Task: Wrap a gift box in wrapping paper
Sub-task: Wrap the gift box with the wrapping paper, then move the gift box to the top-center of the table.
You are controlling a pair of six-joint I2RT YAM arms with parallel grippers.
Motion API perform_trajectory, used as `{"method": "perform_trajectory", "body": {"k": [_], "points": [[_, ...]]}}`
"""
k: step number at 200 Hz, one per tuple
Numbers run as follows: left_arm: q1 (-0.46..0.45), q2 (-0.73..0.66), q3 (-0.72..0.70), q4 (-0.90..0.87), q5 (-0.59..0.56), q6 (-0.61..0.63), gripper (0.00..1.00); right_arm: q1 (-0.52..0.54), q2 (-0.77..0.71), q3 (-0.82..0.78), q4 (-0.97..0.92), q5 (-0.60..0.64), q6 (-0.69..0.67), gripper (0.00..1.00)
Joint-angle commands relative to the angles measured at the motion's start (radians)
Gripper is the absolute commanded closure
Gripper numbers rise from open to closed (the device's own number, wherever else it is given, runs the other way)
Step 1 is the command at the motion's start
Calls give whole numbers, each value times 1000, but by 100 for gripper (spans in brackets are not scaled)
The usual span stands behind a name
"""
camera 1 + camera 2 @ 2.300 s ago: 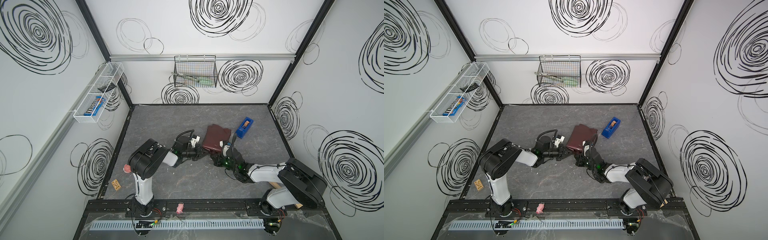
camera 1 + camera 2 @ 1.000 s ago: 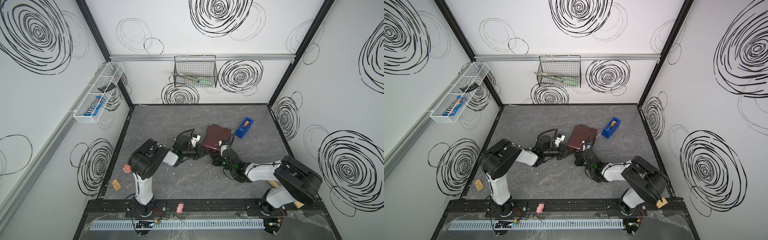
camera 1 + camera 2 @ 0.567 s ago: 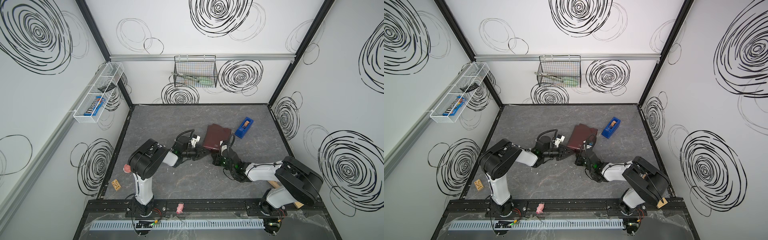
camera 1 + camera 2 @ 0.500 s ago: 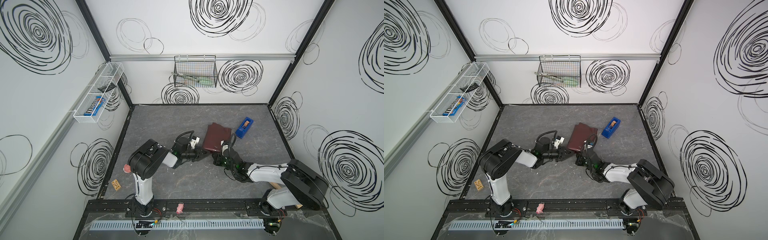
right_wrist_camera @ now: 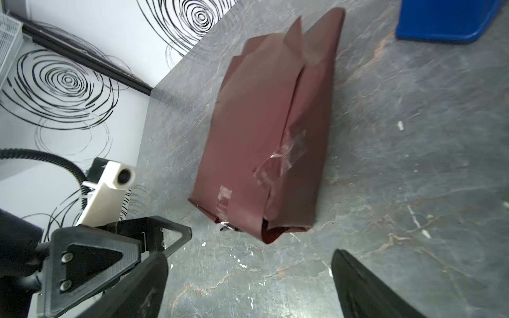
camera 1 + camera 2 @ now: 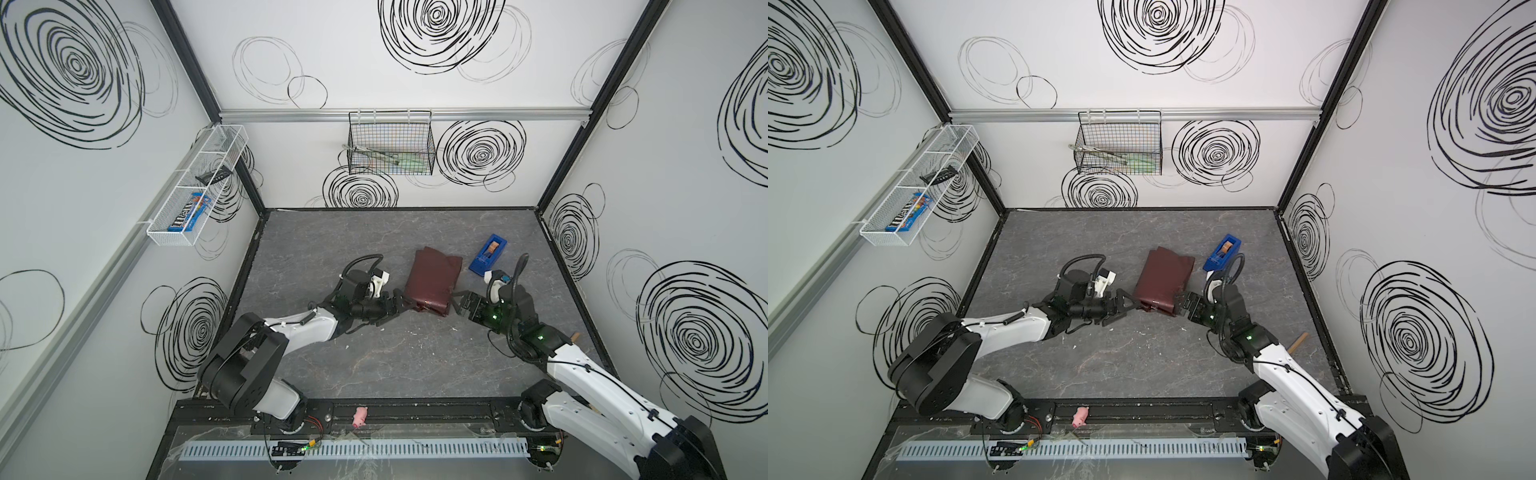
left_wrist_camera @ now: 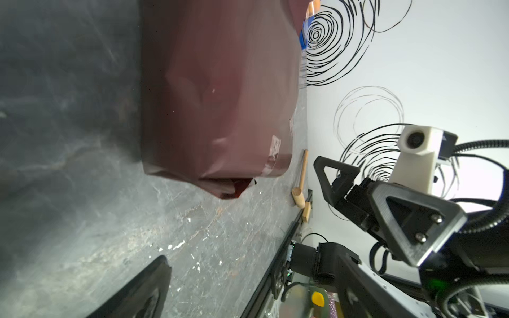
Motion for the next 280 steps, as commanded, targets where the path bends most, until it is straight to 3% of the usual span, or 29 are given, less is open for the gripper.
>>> {"method": "perform_trajectory", "body": {"k": [1, 19, 75, 147, 200, 280], "points": [[29, 42, 126, -222, -77, 179, 4, -101, 92, 45, 1, -215, -80, 3], [53, 122, 226, -282, -85, 232, 4, -167, 227, 110, 31, -327, -133, 3], [68, 346, 530, -465, -106, 356, 4, -221, 576, 312, 14, -479, -197, 3], [30, 499, 696, -470, -47, 347, 4, -233, 791, 422, 86, -535, -212, 3], [22, 513, 684, -381, 2, 292, 4, -218, 819, 441, 144, -604, -209, 3], [44, 330, 540, -274, 29, 255, 4, -162, 763, 469, 184, -618, -219, 3]]}}
